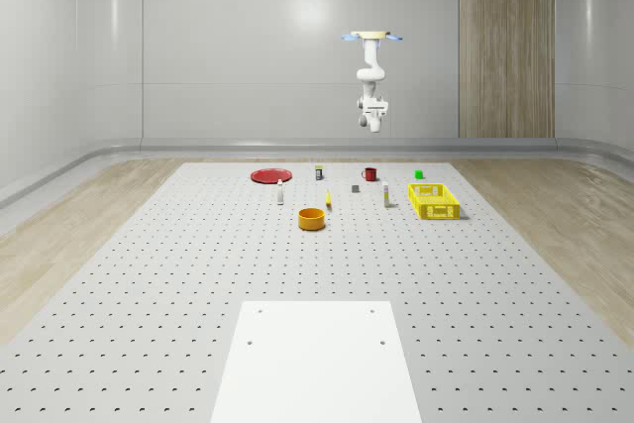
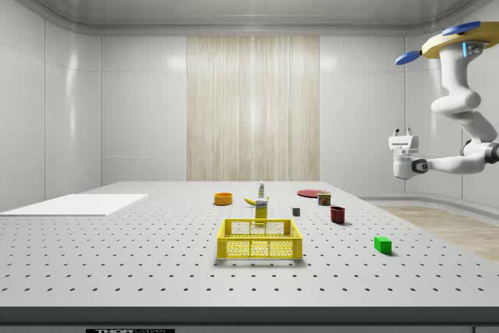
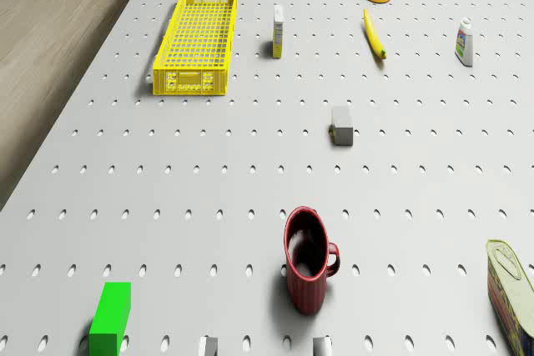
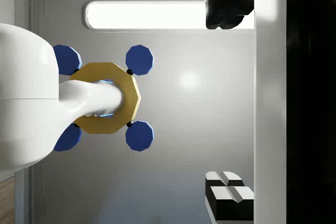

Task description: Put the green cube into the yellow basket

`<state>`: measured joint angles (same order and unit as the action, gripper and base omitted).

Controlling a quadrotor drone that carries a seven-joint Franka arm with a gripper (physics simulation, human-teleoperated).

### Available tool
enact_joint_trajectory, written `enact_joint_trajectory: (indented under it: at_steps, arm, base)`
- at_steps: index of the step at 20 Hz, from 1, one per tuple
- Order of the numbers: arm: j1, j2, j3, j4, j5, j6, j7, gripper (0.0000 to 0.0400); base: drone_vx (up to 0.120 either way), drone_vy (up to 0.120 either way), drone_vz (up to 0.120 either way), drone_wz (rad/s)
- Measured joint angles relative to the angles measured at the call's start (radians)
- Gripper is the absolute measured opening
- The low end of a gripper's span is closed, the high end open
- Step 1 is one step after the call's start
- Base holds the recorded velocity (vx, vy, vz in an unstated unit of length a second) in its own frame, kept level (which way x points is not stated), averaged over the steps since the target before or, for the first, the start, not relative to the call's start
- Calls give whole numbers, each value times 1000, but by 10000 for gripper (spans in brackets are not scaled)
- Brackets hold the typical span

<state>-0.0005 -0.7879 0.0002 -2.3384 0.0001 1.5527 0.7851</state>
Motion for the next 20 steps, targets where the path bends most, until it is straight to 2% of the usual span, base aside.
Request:
enact_joint_trajectory:
  at_steps: [2,10,15,20]
  arm:
    - [-1,3,1,42,0,-37,-1,400]
    - [-4,53,2,206,2,-145,-2,400]
    - [-5,76,3,266,2,-178,-2,400]
    - [-6,84,3,289,2,-189,-3,400]
  base:
    - [0,0,0,0]
    - [120,120,0,0]
    - [120,120,0,0]
    - [120,120,0,0]
